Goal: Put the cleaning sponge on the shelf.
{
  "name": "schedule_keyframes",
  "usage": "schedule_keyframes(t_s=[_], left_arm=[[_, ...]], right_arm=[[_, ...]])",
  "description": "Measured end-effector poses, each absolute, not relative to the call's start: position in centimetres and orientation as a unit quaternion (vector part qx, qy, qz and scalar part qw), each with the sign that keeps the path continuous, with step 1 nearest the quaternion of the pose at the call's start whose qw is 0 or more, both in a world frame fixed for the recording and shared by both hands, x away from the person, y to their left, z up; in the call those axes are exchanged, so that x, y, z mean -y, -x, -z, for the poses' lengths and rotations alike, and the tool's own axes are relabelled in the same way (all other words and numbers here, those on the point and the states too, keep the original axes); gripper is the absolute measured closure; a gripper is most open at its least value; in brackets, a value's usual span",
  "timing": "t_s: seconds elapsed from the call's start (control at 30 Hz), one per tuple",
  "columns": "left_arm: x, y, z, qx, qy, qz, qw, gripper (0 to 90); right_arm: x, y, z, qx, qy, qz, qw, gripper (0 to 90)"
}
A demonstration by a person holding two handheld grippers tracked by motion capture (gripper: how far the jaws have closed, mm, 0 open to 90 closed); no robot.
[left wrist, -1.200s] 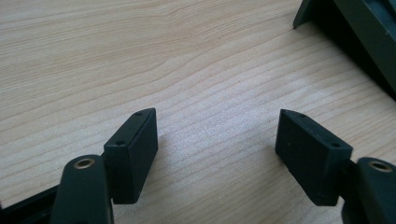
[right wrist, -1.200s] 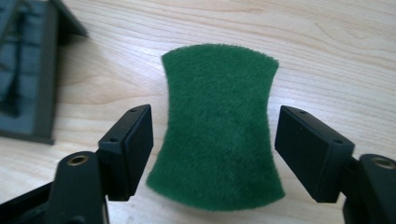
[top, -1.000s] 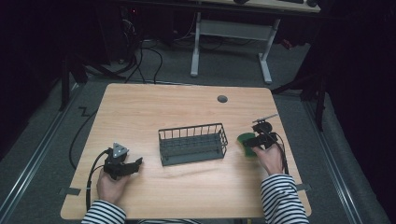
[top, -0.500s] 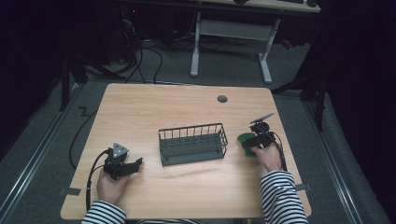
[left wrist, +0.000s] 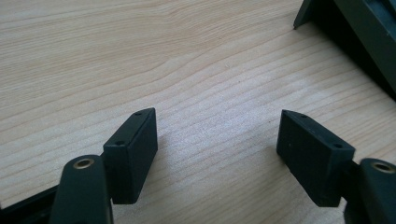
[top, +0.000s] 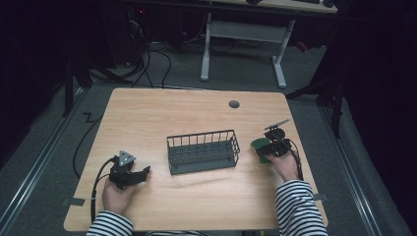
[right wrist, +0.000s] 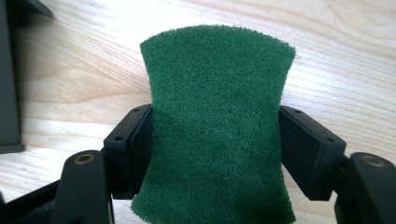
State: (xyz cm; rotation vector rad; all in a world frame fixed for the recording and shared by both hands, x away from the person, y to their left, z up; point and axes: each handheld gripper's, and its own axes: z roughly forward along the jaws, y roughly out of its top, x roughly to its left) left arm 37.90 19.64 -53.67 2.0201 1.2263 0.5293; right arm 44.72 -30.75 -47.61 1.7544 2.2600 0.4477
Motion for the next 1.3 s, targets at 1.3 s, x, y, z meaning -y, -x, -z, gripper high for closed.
schedule_keyframes(t_s=[1.3], left_arm=[[-19.6, -38.0, 53.7, -0.476, -0.779, -0.205, 0.352, 29.9]], right_arm=[[28.8, -41.9, 39.6, -0.779, -0.535, -0.293, 0.146, 31.8]])
